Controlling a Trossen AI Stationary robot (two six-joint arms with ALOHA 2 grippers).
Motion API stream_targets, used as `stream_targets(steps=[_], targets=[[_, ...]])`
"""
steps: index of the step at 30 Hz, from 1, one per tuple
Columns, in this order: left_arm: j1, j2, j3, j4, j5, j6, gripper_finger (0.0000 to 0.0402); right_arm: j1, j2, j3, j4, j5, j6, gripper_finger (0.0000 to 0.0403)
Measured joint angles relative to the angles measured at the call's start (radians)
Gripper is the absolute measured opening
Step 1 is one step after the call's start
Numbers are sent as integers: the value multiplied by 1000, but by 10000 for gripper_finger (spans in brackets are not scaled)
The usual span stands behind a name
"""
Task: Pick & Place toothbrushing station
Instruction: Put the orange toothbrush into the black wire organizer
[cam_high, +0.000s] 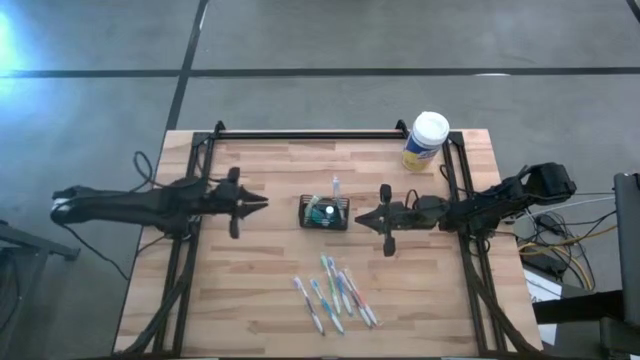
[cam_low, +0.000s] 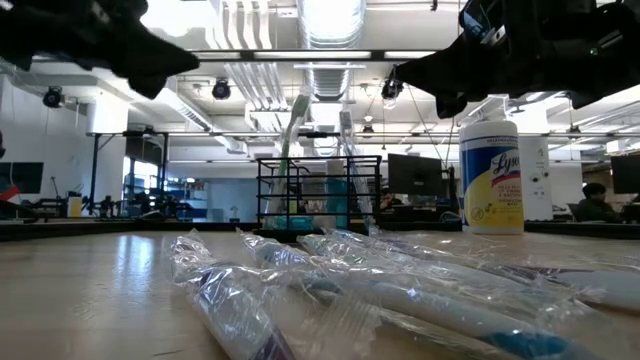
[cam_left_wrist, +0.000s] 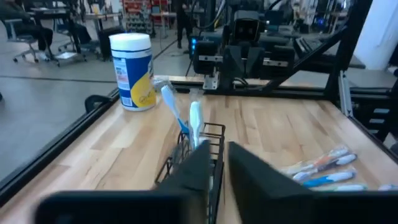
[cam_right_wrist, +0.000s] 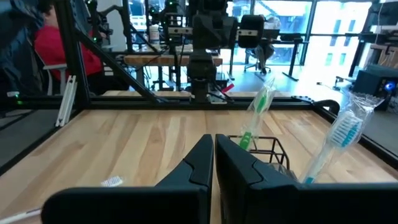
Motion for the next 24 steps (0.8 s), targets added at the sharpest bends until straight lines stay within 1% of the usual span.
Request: stream_targets(steps=[1, 2, 9, 13, 15, 18, 21, 24], targets=[[0, -33, -20, 0, 0, -10, 23, 0, 0, 0, 1, 0, 8, 13], [0, -64, -41, 1, 0, -17, 13, 0, 0, 0, 1, 0, 17, 13], [0, -246, -177, 5, 7, -28, 4, 0, -1, 0, 1, 0, 113, 13], [0, -307, -244, 25, 37, -59, 3, 0, -2, 0, -4, 0, 164, 13], [0, -329, -279, 8, 50, -67, 3, 0, -4, 0, -5, 0, 176, 13], [0, -358, -304, 14, 73, -66, 3, 5, -8, 0, -23, 7, 203, 13], [0, -374, -314, 12, 81, -54, 3, 33, -13, 9, -99, 57, 237, 13], [0, -376, -315, -12, 120, -21, 3, 79, -40, 51, -276, 151, 261, 13]])
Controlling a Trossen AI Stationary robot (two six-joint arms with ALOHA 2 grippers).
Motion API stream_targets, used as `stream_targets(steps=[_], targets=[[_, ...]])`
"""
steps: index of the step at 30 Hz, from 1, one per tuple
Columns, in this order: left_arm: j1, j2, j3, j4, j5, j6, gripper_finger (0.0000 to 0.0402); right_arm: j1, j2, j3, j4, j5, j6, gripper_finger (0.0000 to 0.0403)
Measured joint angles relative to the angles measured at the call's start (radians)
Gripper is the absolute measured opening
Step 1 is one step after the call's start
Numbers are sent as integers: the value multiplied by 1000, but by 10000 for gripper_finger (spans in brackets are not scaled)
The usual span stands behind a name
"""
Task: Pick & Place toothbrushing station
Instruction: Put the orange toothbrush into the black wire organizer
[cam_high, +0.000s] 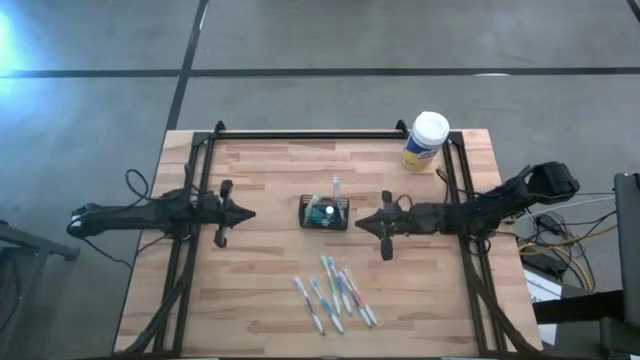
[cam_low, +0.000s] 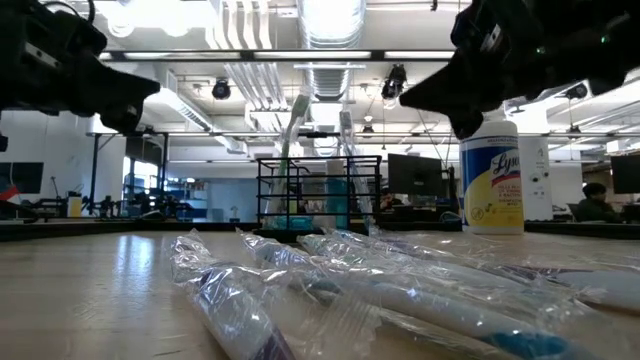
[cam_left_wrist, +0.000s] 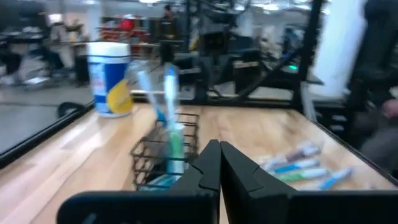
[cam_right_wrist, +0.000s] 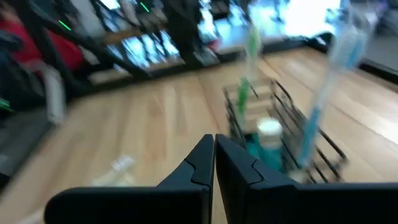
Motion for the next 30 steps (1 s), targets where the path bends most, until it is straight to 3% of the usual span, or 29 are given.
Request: stream_targets(steps=[6, 11, 15, 25, 30], targets=[[0, -4, 0, 18, 53, 3, 3, 134, -78, 174, -485, 190, 58, 13], [0, -3, -1, 16, 53, 0, 3, 206, -90, 368, -968, 192, 258, 13], [0, -3, -1, 8, 53, -7, 3, 252, -57, 491, -1242, 173, 433, 13], [0, -3, -2, 6, 53, -48, 3, 282, 97, 637, -1286, 50, 530, 17], [0, -3, 0, -6, 53, -50, 3, 268, 249, 709, -1323, -58, 551, 54]])
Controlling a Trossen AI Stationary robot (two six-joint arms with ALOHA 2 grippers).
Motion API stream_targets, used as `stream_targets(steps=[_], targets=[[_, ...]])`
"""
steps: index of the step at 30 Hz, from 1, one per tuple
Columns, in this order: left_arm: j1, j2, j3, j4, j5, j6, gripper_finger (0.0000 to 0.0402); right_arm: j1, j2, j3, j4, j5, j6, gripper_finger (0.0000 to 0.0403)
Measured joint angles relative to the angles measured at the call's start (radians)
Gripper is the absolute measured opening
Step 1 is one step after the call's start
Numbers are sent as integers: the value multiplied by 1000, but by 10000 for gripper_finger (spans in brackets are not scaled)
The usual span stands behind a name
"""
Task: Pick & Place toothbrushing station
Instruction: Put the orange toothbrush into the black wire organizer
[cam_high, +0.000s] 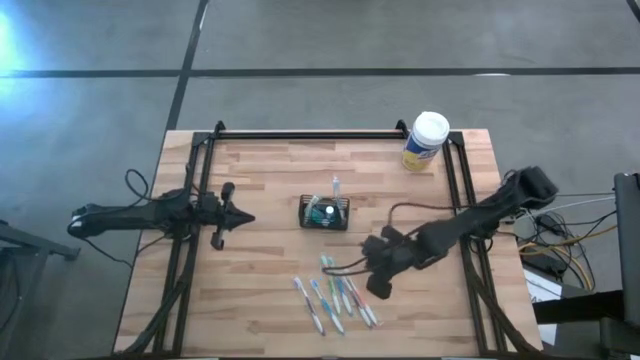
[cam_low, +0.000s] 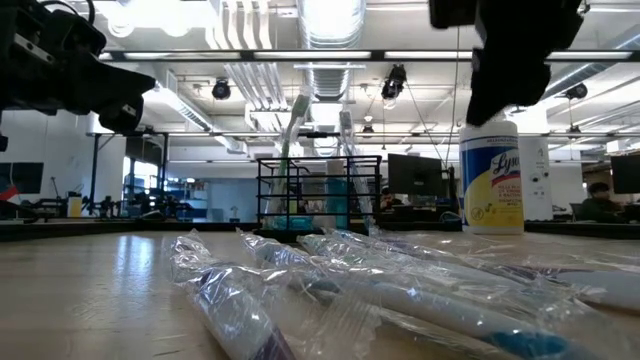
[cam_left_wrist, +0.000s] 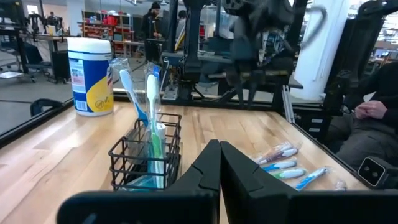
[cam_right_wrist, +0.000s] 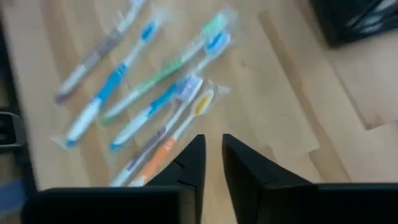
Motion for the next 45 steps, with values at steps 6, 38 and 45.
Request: stream_targets(steps=[6, 38, 45], targets=[[0, 0, 0, -28, 0, 0, 8, -15, 181, 94, -1, -87, -1, 114], [0, 5, 0, -31, 0, -5, 9, -58, 408, 143, -11, -188, 19, 141], [0, 5, 0, -31, 0, -5, 13, -62, 386, 136, -106, -127, -55, 27]])
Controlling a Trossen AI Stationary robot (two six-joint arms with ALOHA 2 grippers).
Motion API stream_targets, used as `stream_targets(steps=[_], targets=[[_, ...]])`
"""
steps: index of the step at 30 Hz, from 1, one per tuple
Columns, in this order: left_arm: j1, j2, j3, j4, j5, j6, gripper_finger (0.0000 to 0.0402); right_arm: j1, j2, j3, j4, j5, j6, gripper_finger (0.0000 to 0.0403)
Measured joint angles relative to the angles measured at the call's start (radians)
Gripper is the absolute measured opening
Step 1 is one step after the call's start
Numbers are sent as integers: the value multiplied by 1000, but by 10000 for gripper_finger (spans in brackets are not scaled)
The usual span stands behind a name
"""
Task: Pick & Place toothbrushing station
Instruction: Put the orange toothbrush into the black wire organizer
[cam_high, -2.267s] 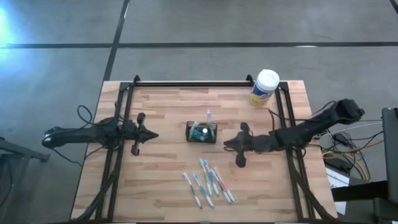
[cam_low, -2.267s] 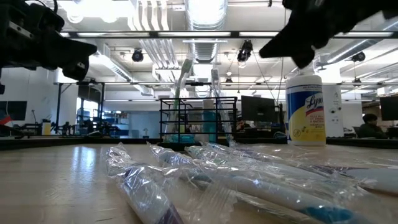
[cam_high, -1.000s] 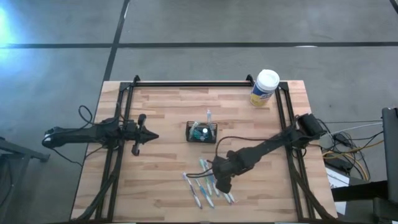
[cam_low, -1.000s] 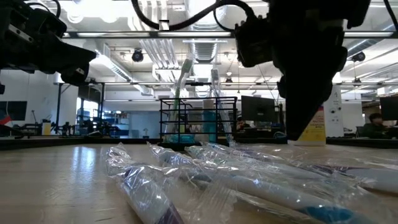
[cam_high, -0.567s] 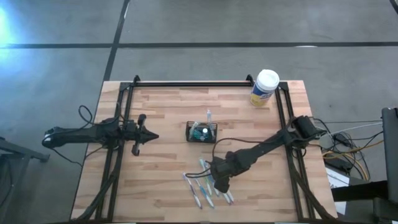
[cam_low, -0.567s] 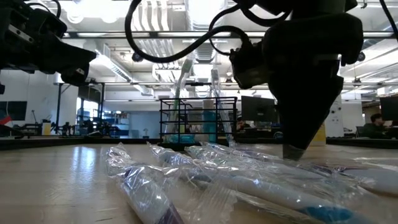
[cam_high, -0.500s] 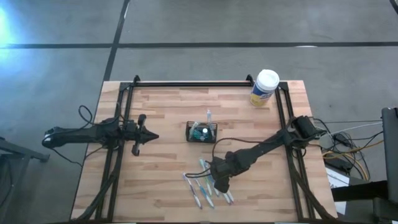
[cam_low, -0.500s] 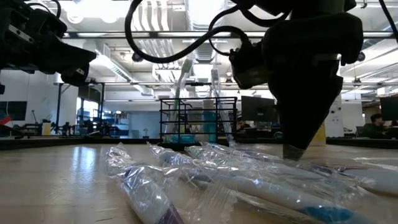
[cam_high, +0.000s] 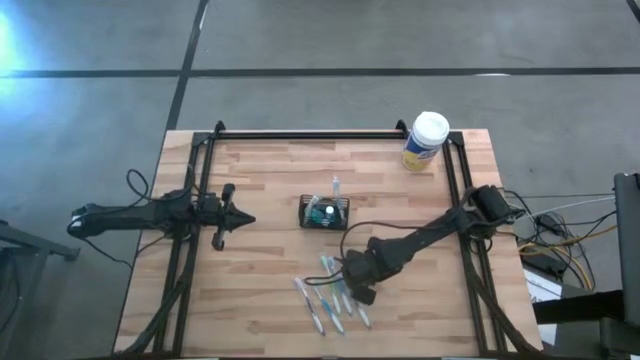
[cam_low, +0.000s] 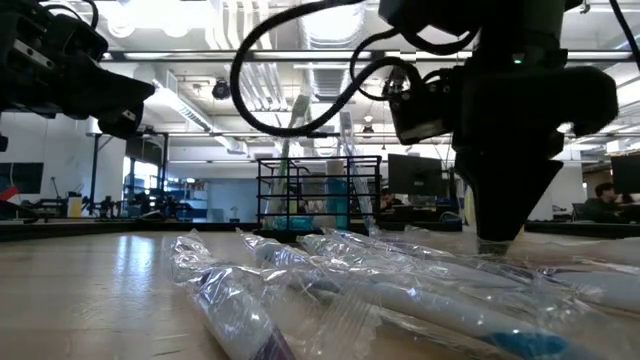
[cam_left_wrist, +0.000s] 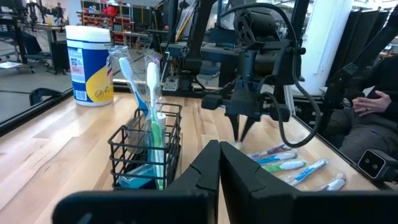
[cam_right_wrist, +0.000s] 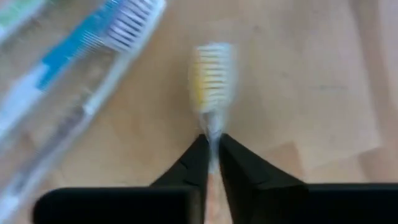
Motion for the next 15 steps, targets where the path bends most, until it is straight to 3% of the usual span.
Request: stream_targets(steps=[7, 15], targets=[[0, 0, 0, 1, 0, 2, 9, -7, -41, -4, -65, 101, -68, 11], [0, 0, 0, 71, -1, 25, 12, 9, -232, -3, -8, 193, -170, 8]])
